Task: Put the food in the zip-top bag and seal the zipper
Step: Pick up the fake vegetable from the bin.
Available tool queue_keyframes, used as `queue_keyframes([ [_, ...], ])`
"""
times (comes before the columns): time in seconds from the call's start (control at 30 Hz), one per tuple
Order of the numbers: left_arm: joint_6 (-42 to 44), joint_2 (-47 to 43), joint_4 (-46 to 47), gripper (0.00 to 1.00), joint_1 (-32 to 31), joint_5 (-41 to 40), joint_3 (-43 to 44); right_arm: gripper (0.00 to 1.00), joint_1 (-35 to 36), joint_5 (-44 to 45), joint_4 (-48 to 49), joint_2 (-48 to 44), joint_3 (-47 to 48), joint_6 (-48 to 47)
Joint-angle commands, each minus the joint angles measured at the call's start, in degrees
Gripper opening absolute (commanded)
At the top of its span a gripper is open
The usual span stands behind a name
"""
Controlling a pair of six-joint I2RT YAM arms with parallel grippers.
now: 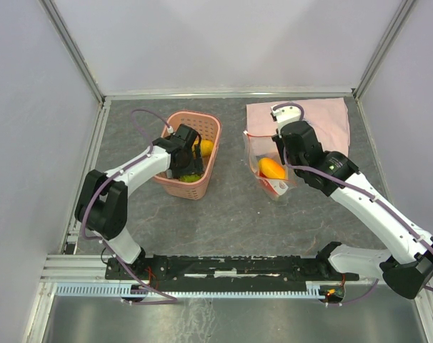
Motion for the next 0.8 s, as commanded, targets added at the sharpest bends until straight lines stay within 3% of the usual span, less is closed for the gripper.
queue_keyframes([
  [0.0,-0.1,-1.5,0.1,0.88,-0.3,-1.4,-0.5,0.02,-0.2,-0.3,2.2,-0.3,2.1,0.0],
  [0.77,-0.1,0.1,3.4,0.87,-0.7,1.7,-4.3,0.02,-0.2,0.3,1.6,-1.0,2.3,0.2],
])
